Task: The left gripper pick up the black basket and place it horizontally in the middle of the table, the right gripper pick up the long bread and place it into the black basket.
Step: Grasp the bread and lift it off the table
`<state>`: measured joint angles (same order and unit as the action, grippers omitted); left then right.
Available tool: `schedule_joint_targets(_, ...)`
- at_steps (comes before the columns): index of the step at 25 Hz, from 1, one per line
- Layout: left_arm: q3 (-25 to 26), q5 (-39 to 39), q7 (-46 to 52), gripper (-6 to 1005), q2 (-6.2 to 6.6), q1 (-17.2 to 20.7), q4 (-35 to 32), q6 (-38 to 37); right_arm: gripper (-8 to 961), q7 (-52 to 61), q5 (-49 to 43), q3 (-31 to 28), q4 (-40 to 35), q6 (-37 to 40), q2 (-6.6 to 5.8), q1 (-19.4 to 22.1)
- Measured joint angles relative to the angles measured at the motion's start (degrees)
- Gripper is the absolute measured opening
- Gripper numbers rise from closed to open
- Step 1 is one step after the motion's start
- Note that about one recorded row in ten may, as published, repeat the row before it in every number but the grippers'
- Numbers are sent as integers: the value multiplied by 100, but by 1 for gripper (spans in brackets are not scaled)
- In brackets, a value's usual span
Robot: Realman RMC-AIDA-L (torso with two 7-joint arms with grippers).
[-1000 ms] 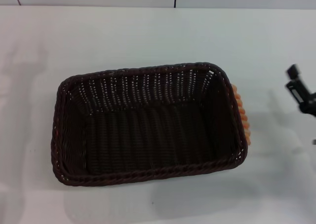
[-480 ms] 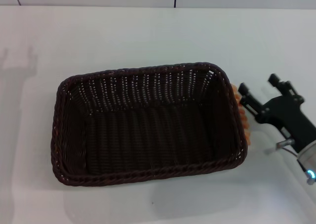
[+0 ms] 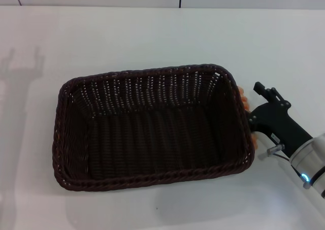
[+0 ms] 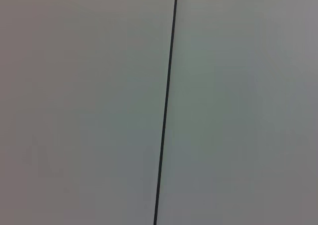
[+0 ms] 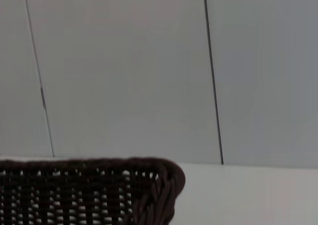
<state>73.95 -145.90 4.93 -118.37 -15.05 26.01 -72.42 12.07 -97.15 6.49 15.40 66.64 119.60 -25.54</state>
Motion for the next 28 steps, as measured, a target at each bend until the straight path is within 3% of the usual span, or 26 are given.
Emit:
schedule_joint_targets(7, -151, 0, 15, 624, 6, -68, -85, 37, 732, 24, -6, 5, 48, -598, -7, -219)
schedule_joint_targets(20, -312, 0, 18, 628, -1, -112, -130, 74, 714, -18, -67, -81, 73, -548, -12, -185)
schedule_joint_targets(28, -320, 0, 21, 631, -10, -121, -132, 75, 560, -21, -35, -498, -15, -248, -32, 16)
